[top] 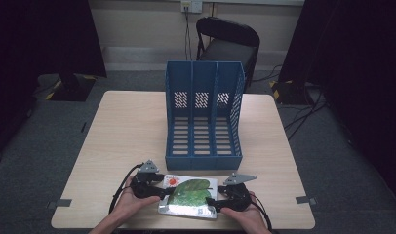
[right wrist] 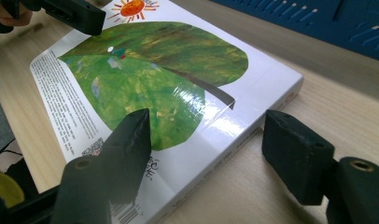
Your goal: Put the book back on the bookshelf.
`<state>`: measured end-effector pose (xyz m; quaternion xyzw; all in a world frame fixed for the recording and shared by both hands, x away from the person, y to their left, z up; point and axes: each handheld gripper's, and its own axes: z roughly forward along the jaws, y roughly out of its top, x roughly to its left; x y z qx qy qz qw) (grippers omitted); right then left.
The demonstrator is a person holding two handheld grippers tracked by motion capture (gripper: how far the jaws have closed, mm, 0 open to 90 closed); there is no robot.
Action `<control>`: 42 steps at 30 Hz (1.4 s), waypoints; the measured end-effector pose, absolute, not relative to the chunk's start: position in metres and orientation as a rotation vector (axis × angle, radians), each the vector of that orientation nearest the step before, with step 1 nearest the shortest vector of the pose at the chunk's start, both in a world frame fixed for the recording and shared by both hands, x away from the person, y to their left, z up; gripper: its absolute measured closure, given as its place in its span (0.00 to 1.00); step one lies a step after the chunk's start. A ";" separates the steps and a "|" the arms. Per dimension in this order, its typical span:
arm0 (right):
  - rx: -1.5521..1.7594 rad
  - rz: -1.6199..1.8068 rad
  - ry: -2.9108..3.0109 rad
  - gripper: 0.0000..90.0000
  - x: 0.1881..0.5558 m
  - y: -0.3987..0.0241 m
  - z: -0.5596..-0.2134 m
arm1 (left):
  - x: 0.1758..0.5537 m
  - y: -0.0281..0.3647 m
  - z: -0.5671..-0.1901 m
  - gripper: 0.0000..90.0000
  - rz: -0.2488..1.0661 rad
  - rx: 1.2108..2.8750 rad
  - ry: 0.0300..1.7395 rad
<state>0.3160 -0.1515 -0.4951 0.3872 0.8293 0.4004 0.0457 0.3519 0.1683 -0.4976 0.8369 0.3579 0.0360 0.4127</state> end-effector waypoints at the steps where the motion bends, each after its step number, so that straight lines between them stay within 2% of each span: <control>1: 1.187 1.223 2.538 0.36 0.316 -0.152 -0.495 | 0.352 0.168 -0.498 0.31 0.087 2.103 0.903; 5: 1.170 1.217 2.565 0.36 0.316 -0.150 -0.494 | 0.353 0.168 -0.499 0.30 0.126 2.109 0.887; 16: 1.146 1.202 2.589 0.34 0.317 -0.149 -0.493 | 0.353 0.167 -0.501 0.25 0.099 2.086 0.878; 19: 1.137 1.199 2.593 0.32 0.316 -0.149 -0.493 | 0.355 0.169 -0.501 0.31 0.091 2.074 0.889; 24: 1.122 1.189 2.598 0.30 0.316 -0.147 -0.493 | 0.357 0.173 -0.500 0.34 0.050 2.039 0.925; 33: 1.088 1.169 2.618 0.21 0.313 -0.143 -0.494 | 0.358 0.177 -0.498 0.34 0.007 1.995 0.953; 42: 1.081 1.163 2.629 0.20 0.312 -0.143 -0.493 | 0.359 0.179 -0.497 0.35 -0.013 1.965 0.965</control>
